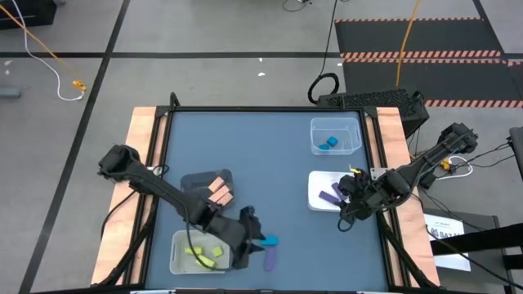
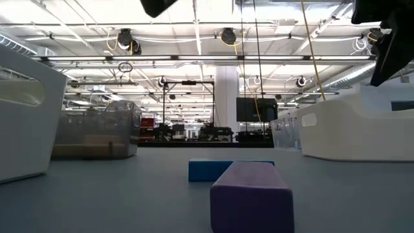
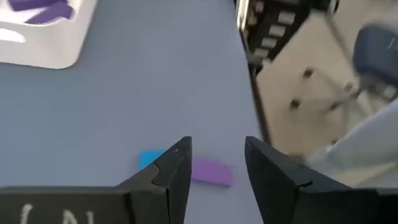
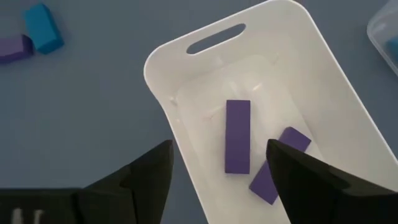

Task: Sort & place blocks by color
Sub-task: Put the blue block into the transparent bin

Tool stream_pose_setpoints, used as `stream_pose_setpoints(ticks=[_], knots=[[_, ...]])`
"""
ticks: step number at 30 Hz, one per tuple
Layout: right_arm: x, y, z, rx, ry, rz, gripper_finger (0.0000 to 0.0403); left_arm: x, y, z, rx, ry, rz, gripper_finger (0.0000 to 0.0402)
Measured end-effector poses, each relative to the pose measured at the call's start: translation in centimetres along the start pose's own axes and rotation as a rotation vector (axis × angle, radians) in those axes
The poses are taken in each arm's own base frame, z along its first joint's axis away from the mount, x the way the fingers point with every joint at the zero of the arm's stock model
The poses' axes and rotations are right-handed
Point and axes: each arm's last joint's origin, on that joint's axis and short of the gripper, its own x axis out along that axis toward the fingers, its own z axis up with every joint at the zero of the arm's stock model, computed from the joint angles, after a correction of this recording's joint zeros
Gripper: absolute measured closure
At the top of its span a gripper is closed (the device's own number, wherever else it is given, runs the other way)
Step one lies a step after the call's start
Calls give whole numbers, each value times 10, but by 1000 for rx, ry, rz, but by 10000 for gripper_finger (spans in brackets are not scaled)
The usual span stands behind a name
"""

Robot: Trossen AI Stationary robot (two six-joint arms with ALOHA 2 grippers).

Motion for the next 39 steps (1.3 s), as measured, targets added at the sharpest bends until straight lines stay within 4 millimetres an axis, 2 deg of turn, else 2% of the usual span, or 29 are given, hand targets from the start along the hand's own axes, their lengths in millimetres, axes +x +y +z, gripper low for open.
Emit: stream_pose_setpoints(ticks=[7,17,23,27,31,39], knots=[[0,1,0,3,-3,5,158,39,-8,-14,198,78,18,252],[0,1,0,0,-3,5,158,75,4,-42,133,165,122,252],[0,1,1,2,-5,8,158,81,13,-48,33,222,137,252],[0,1,1,2,-5,10,158,82,20,-42,-5,205,125,252],[0,2,1,8,-12,20,158,83,23,-36,-9,162,114,252],[-1,11,7,47,-69,110,158,83,23,-39,-5,186,128,252]])
